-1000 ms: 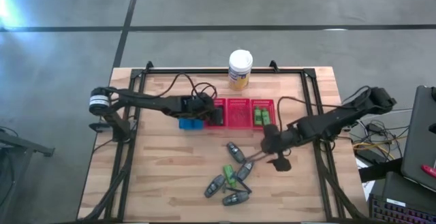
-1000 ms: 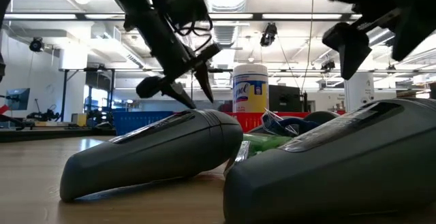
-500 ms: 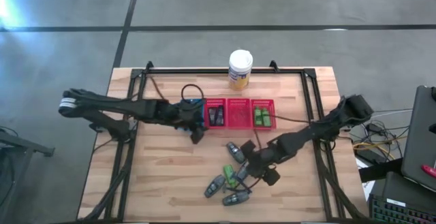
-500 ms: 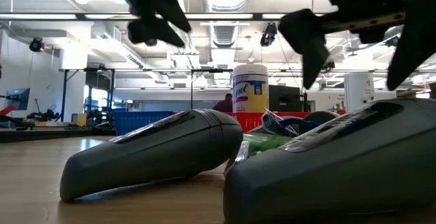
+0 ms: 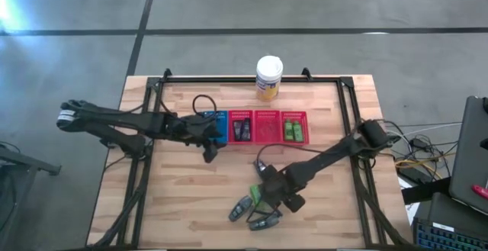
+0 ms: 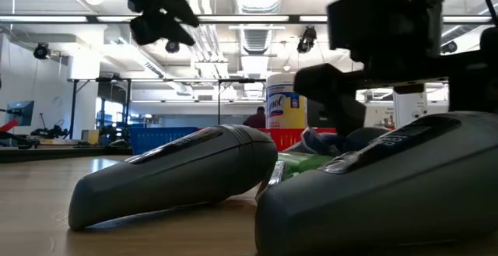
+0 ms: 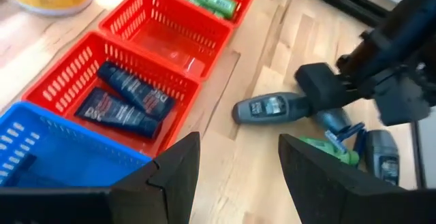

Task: Pick & Place Travel size toiletries
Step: Put the black deodorant into the middle red bin

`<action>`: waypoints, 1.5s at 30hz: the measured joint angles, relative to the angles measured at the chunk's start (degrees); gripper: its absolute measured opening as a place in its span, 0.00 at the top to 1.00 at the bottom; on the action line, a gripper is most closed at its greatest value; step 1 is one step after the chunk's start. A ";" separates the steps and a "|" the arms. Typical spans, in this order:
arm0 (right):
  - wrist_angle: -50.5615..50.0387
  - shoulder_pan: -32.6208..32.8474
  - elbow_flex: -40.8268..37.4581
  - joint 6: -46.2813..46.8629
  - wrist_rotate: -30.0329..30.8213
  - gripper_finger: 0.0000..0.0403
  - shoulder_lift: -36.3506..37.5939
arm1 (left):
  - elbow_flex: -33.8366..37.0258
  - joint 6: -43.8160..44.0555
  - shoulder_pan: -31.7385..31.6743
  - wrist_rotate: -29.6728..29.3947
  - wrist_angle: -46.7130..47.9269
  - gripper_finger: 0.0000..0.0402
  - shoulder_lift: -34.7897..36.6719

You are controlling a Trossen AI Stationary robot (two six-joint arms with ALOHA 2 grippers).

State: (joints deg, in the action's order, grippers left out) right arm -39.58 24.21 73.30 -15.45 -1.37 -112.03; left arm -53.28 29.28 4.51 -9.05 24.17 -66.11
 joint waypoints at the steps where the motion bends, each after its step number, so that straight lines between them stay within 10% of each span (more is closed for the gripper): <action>1: 0.07 0.00 0.76 -0.04 0.00 0.21 -0.49 | 0.42 0.34 0.00 0.02 0.05 0.49 0.12; 16: -0.63 -1.59 1.89 4.73 -3.59 0.49 -1.40 | 1.90 -0.59 0.09 0.19 -0.71 0.49 1.91; 26: -3.46 -2.95 1.55 10.10 -0.61 0.50 0.71 | 1.97 -2.49 0.09 0.19 -1.04 0.49 4.45; 34: -7.22 -5.54 1.08 32.39 -0.53 0.50 13.45 | 1.93 -7.61 0.09 -1.51 -1.26 0.49 8.81; 45: -3.47 -30.78 0.82 65.15 6.05 0.50 15.50 | 1.97 -10.03 0.11 -3.08 -1.65 0.49 9.58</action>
State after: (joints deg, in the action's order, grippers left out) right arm -43.05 -6.58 74.12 49.71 4.69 -96.53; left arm -51.31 19.25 4.62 -12.13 22.52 -56.53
